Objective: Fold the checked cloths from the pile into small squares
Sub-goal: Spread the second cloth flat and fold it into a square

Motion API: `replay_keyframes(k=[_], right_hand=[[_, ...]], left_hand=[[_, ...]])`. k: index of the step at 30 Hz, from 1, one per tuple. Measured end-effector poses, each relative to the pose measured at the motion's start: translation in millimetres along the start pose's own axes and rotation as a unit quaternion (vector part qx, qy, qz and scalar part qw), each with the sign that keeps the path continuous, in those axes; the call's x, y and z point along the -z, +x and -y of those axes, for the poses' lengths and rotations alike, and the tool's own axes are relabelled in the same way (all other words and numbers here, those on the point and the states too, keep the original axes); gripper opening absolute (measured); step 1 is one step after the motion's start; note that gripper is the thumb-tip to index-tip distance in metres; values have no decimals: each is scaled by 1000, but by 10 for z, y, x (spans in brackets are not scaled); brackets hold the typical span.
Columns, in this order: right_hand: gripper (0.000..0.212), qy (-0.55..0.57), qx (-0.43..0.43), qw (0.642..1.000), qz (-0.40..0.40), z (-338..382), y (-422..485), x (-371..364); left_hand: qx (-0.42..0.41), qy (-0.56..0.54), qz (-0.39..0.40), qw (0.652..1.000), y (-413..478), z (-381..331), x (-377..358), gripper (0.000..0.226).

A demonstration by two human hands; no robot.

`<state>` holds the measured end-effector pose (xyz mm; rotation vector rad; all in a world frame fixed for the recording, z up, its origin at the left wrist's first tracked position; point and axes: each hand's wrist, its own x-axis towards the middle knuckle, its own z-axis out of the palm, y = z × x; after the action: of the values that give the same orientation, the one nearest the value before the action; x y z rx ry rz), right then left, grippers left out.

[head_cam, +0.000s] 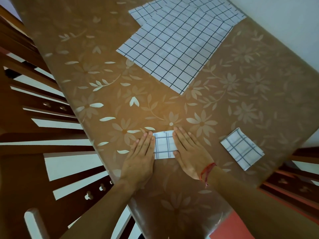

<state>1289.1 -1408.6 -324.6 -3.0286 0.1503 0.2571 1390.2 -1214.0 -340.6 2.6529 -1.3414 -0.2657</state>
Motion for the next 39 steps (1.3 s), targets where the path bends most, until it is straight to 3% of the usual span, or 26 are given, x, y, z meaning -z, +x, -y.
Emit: replay_keyframes(k=[10,20,25,28,32,36,39], right_hand=[[60,11,-20,1000,18,63,54,165],[66,18,-11,999,24,85,184,342],[64,33,-12,999,6,83,272,450],[53,80,-16,996,-31,112,352,612],[16,193,-17,979,-63,184,376,947],[37,256,-55,964,-37,173,341,1148],[16,311,-114,943,-22,201,285,1274]], left_hand=[[12,-69,-3,998,151,-17,298,50],[76,-187,20,979,436,-57,513,60],[110,-324,-15,940,412,-129,597,51],[144,-425,-25,893,370,-198,701,53],[184,-514,-82,834,345,-276,889,47],[222,-545,-133,798,318,-266,1075,31],[262,-589,-145,750,254,-209,1104,20]])
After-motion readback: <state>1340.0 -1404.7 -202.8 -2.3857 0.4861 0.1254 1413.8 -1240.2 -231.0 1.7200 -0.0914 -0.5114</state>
